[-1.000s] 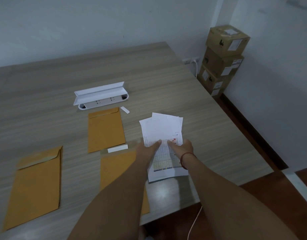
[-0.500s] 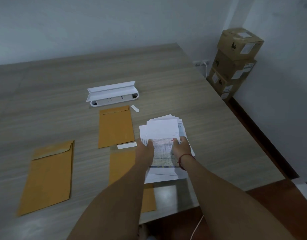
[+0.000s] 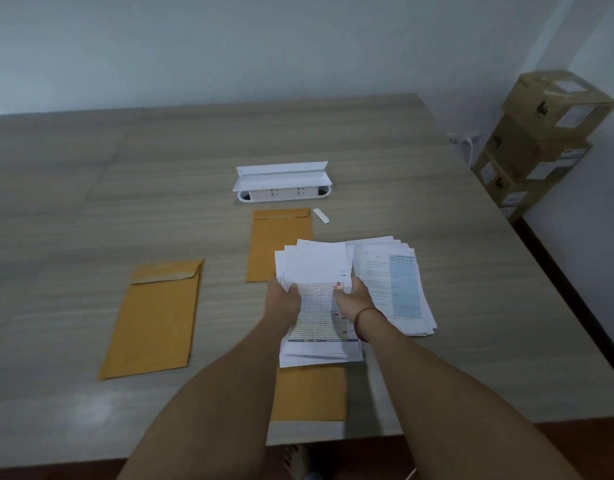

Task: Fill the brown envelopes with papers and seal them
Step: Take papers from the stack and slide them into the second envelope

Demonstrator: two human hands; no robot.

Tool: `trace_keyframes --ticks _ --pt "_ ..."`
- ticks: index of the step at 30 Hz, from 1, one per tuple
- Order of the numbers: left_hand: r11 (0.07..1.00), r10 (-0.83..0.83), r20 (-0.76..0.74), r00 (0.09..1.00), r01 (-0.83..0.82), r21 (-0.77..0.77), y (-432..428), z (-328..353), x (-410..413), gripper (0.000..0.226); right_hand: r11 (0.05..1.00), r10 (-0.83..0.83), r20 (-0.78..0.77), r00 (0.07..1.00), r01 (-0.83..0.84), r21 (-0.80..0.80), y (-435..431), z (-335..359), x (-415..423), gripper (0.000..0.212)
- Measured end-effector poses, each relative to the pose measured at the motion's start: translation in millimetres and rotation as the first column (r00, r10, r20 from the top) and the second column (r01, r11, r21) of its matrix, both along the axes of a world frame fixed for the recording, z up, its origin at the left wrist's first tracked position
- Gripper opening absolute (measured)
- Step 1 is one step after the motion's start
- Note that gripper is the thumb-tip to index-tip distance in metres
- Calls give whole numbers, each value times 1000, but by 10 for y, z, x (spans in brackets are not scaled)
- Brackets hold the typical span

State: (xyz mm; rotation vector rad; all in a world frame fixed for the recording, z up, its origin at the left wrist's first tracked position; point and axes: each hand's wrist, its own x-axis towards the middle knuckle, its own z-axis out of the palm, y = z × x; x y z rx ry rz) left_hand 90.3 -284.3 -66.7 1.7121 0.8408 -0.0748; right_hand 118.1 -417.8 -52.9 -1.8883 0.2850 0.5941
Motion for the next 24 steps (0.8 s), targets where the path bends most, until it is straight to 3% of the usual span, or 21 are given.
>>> trace_keyframes --ticks 13,18,24 --pt "997 -77 -23 997 78 4 307 78 124 37 989 117 -80 990 -123 -82 176 7 171 42" --pt "997 -75 -11 997 75 12 309 76 221 33 966 222 -121 967 -236 -110 170 51 220 30" --pt "999 -26 -6 1000 26 41 351 65 305 49 990 101 -5 995 -101 -99 187 42 408 30"
